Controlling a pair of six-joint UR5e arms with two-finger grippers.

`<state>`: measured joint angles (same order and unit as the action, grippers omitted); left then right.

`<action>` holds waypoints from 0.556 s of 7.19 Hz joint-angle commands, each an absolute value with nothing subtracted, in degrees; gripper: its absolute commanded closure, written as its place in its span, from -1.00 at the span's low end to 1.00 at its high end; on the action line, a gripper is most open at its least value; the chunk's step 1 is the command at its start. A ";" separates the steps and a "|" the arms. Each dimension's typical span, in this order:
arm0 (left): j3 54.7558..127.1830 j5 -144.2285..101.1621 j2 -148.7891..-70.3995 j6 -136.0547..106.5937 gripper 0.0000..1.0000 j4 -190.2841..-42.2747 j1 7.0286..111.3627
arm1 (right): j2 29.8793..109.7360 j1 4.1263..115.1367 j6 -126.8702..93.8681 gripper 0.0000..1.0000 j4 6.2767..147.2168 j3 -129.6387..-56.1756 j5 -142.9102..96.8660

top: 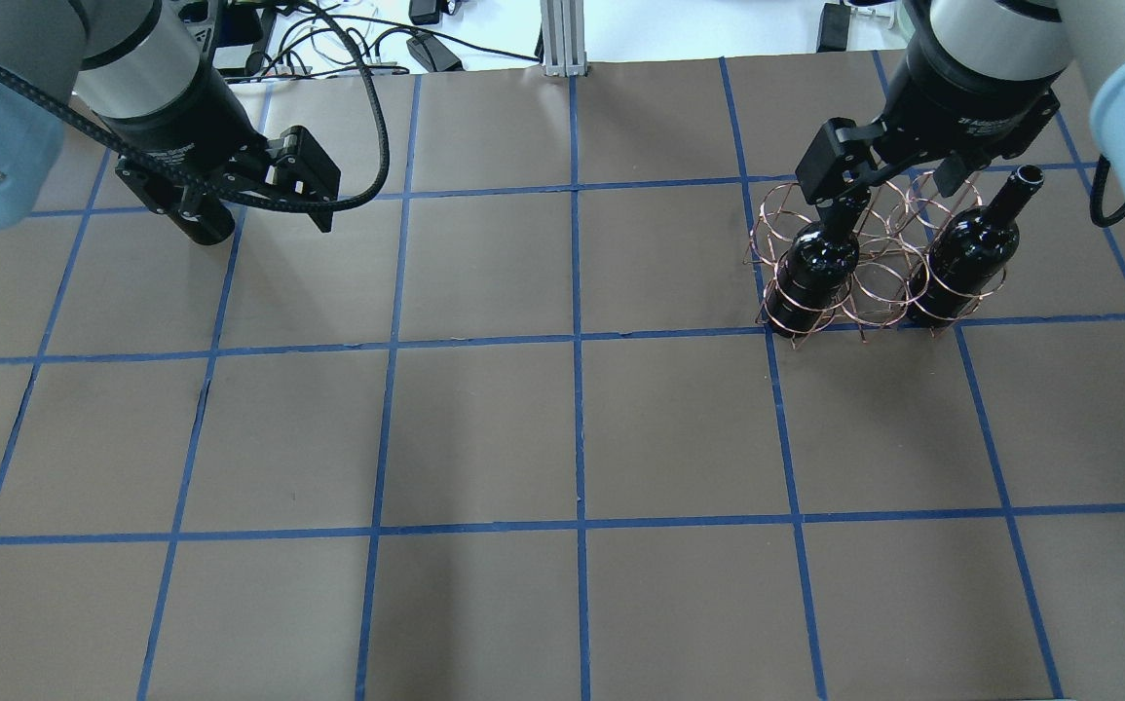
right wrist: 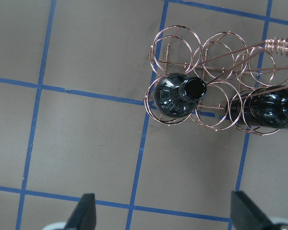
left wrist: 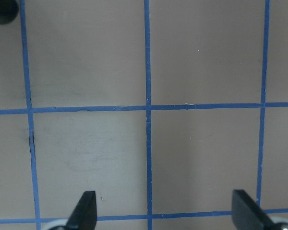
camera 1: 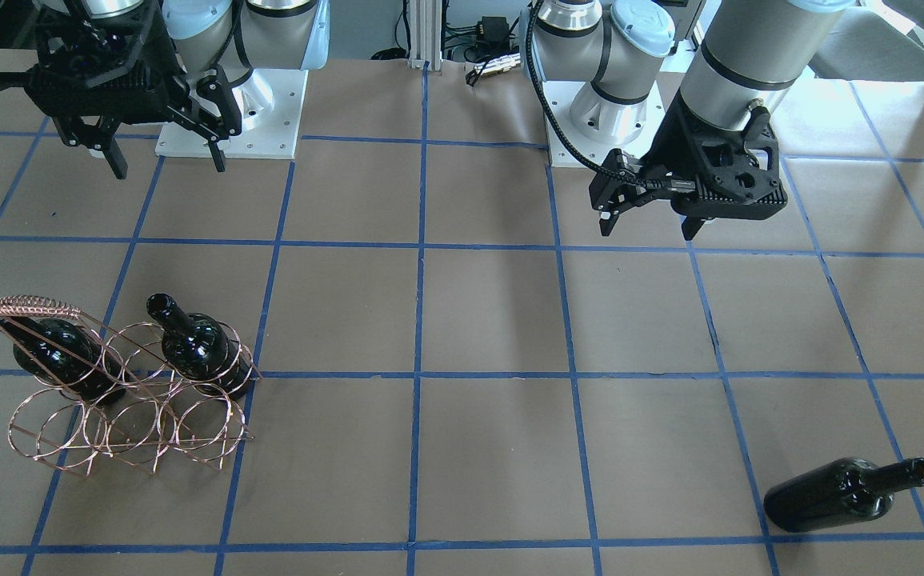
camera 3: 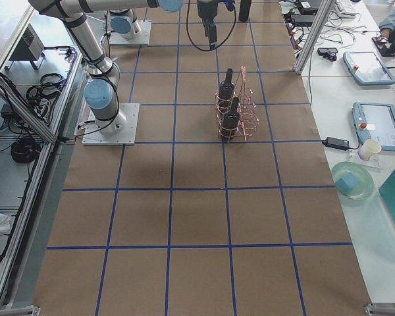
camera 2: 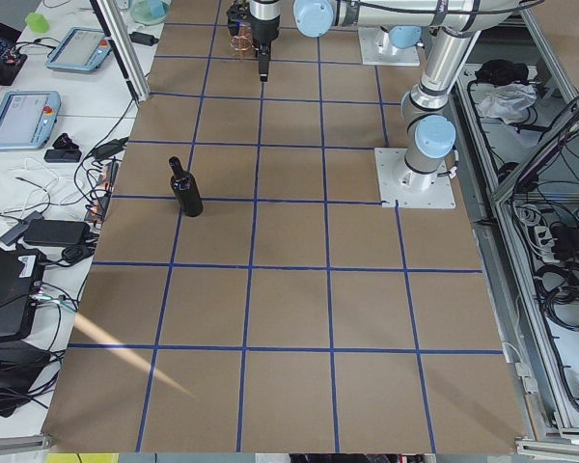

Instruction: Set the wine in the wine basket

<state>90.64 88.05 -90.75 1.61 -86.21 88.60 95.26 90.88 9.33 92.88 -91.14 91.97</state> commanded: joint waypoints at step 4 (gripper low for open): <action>90.62 88.24 -89.30 1.76 -1.00 -86.31 88.42 | 93.43 91.05 9.67 -1.00 94.92 -91.14 91.76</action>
